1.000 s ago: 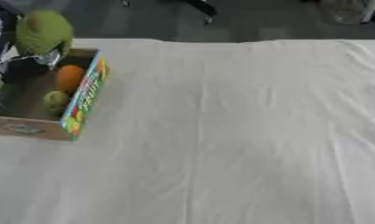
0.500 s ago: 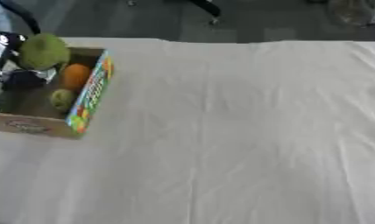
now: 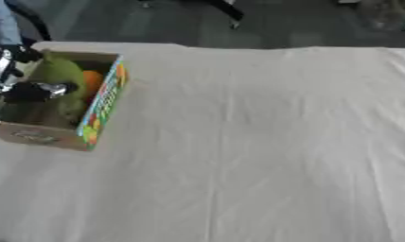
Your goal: Pick up the objects with one hand, pass them to the other hand, and then place them into the box on the other side of the table.
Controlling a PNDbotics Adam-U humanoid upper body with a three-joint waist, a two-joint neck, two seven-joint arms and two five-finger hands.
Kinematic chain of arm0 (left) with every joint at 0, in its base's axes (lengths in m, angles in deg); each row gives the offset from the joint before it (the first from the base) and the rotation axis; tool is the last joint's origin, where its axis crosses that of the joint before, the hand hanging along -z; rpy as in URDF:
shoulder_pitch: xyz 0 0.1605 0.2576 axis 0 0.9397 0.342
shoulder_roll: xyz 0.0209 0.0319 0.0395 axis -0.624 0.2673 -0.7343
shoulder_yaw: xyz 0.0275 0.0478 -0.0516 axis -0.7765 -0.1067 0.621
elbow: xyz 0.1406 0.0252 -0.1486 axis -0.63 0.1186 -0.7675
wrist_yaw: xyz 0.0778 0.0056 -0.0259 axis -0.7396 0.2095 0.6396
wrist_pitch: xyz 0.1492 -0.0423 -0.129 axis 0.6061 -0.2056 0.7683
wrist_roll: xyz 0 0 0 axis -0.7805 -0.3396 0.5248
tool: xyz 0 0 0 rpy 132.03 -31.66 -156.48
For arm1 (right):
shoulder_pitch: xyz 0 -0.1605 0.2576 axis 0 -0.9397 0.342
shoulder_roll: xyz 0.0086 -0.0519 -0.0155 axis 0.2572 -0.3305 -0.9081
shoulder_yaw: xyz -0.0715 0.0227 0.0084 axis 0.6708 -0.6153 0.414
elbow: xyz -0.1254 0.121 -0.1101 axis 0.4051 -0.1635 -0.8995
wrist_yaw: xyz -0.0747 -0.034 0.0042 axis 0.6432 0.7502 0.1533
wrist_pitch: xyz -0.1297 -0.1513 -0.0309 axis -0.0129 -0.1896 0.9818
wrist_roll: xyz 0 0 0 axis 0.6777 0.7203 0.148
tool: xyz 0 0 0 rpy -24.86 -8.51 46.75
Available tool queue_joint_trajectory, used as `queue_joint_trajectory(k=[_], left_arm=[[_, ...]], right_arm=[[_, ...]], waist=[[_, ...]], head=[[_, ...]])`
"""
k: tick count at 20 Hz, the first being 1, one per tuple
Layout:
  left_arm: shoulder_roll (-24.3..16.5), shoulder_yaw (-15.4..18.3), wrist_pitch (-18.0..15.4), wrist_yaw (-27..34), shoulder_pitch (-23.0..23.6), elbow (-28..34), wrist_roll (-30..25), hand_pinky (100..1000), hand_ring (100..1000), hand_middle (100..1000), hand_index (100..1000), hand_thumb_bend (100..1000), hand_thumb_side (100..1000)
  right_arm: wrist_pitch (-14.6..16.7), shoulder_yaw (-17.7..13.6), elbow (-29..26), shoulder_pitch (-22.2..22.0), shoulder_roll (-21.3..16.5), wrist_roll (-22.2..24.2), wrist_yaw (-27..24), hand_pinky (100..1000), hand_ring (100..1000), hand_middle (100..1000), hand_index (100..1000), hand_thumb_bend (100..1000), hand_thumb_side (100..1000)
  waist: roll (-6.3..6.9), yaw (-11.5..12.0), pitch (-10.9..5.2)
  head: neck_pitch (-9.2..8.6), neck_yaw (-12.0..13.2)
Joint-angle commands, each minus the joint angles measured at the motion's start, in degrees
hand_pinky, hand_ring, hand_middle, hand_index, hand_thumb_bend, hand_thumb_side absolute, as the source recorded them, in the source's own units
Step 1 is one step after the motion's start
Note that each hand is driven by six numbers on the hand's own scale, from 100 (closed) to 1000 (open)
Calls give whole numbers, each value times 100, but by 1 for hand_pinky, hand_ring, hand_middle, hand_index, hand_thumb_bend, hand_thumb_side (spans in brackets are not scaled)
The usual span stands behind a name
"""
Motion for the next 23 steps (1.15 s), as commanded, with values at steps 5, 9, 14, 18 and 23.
queue_joint_trajectory(k=[5,9,14,18,23], left_arm=[[-161,199,6,-139,-95,51,-103,756,869,754,842,932,463],[-114,294,54,25,-76,169,62,721,842,748,845,648,559],[68,488,-44,1089,11,762,748,703,836,734,857,455,654],[264,615,-241,1918,120,1161,1114,697,841,732,849,458,665],[648,749,-546,2884,255,1433,1396,692,852,741,849,522,616]], right_arm=[[13,-120,-7,-3,-213,-88,-65,639,615,524,674,310,216],[43,-146,-18,-40,-175,-141,-97,637,614,522,673,305,220],[183,-257,108,-186,26,-446,-182,634,619,530,683,193,369],[461,-315,282,-334,215,-686,-372,646,639,549,705,210,392],[773,-454,540,-506,527,-827,-445,648,656,563,705,335,279]], waist=[[1,11,-108],[-1,21,-111],[-15,42,-124],[-15,46,-165],[-16,61,-241]], head=[[-33,-28],[-50,-129],[-74,-674],[-78,-914],[-30,-970]])
